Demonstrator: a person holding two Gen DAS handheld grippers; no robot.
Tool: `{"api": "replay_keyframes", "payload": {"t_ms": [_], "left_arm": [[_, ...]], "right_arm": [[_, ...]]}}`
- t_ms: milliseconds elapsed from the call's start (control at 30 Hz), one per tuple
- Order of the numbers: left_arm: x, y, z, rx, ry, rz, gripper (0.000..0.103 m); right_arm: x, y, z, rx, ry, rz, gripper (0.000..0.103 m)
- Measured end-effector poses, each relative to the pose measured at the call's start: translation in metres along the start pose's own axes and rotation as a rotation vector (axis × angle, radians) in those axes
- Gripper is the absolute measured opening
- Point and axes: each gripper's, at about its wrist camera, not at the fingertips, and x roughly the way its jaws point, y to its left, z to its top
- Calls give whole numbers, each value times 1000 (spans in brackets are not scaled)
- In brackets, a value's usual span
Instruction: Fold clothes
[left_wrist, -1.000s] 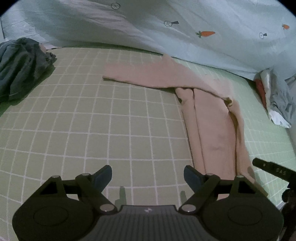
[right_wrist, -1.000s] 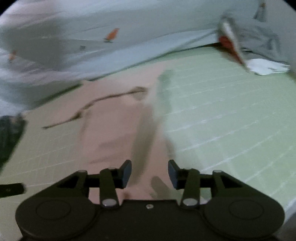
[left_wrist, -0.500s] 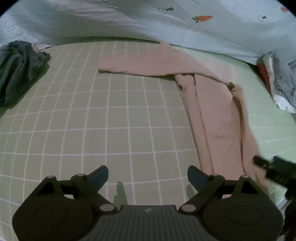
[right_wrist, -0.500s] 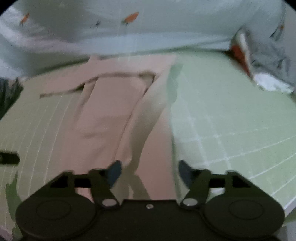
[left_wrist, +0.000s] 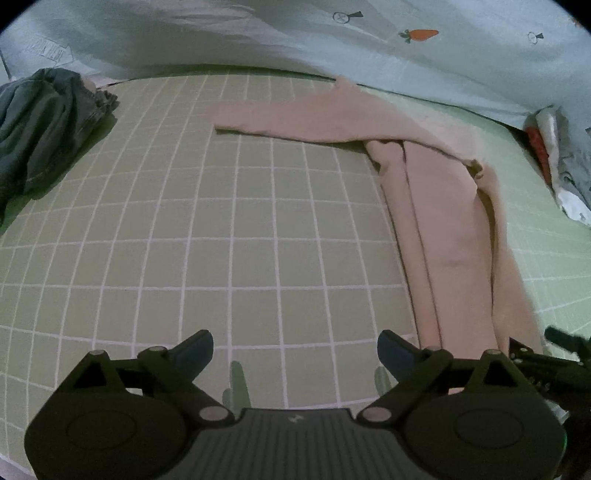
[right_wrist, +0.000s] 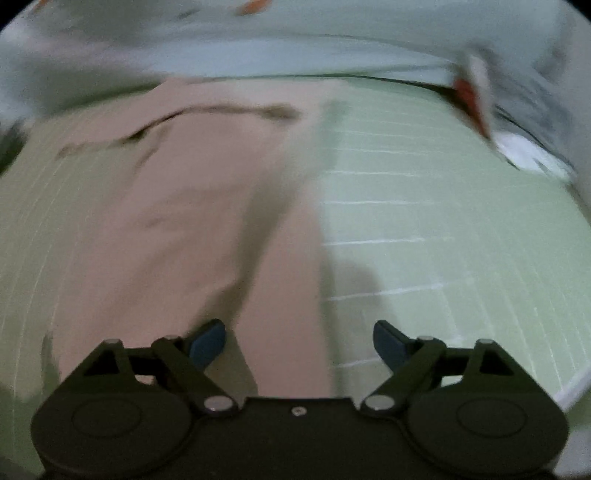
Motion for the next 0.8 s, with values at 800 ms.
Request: {"api": "replay_keyframes", "payload": {"t_ms": [800], "left_arm": [[63, 43, 141, -116, -66, 142, 96]], "right_arm": [[54, -32, 160, 41, -244, 16, 102]]}}
